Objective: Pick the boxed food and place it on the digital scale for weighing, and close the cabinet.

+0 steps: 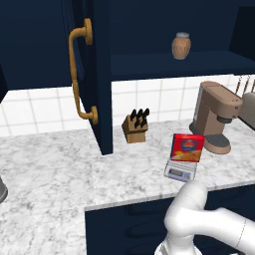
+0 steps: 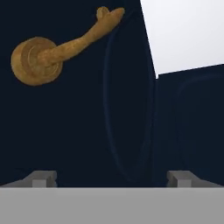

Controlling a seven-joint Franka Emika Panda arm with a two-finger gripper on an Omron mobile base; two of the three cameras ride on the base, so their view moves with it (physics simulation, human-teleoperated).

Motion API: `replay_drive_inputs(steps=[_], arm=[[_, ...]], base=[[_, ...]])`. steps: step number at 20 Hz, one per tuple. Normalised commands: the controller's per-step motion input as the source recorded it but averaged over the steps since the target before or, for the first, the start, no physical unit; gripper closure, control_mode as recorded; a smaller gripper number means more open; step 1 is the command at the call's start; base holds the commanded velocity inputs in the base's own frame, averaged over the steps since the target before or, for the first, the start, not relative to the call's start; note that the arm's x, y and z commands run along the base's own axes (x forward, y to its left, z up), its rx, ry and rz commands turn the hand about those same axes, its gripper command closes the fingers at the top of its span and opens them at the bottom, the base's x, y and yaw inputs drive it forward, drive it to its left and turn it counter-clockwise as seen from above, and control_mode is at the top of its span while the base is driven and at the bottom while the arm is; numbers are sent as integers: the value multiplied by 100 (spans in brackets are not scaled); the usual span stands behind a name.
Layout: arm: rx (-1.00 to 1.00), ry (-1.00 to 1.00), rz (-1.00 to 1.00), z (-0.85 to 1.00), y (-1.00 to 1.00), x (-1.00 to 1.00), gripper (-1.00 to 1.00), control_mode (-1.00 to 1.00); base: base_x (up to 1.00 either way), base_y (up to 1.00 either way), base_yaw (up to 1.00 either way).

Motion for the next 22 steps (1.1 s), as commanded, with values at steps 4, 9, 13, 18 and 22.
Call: replay_drive_inputs(steps=[4,9,13,18,22], arm=[[2,-34,14,100,76,-35,-100,-100],[0,-37,9,100,78,-42,-100,-100],[-2,-8,4,97,41,-78,-100,-100],[-22,41,-8,71,38,-42,-100,-100],[-26,65,-16,58,34,-11,-100,-100]], base=[[0,0,0],[0,0,0],[0,0,0],[0,0,0],[0,0,0]])
